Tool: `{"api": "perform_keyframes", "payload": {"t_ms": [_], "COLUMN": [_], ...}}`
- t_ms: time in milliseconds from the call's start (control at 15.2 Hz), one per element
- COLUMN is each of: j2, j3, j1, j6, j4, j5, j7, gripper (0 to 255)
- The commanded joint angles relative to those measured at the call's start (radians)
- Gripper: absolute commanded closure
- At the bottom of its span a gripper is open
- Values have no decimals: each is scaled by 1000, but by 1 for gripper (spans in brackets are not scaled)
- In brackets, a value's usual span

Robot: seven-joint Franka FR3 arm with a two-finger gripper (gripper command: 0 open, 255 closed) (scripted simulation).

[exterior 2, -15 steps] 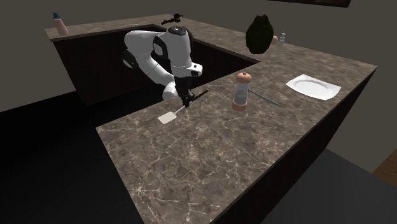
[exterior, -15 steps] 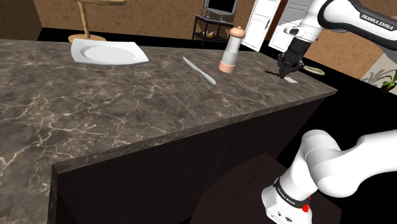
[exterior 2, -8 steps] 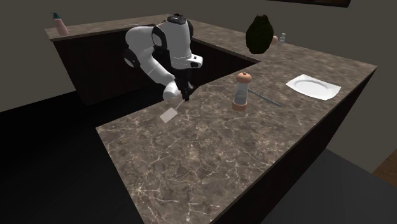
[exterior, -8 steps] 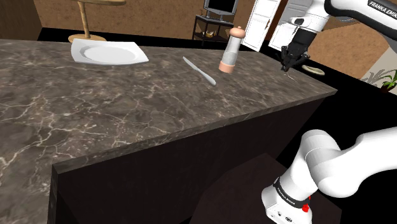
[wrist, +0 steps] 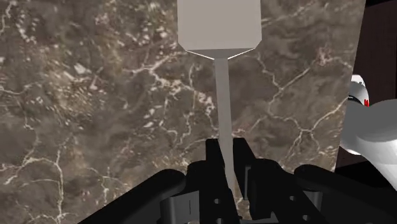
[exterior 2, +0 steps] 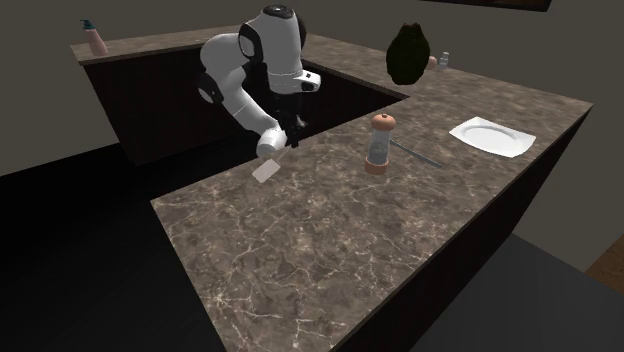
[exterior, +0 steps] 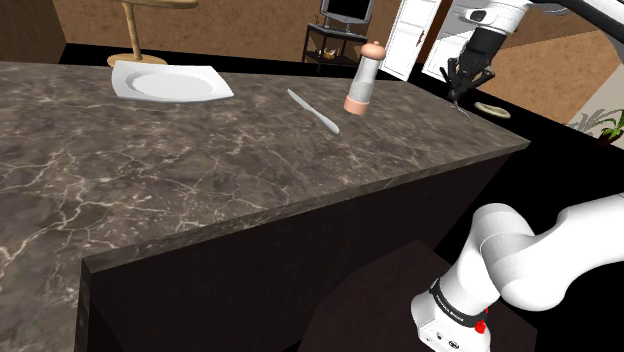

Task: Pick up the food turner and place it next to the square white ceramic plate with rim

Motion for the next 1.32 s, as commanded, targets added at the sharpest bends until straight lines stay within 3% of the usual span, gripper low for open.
{"api": "perform_keyframes", "payload": {"t_ms": [0,660,1254], "j2": [10,94,245], "j3": [27,172,264], "j1": [6,62,133], "j6": [4,74,134], "j4": [-5,-42,23], "j5": [20,143,246], "j7": [35,250,407], "gripper": [255,255,255]}}
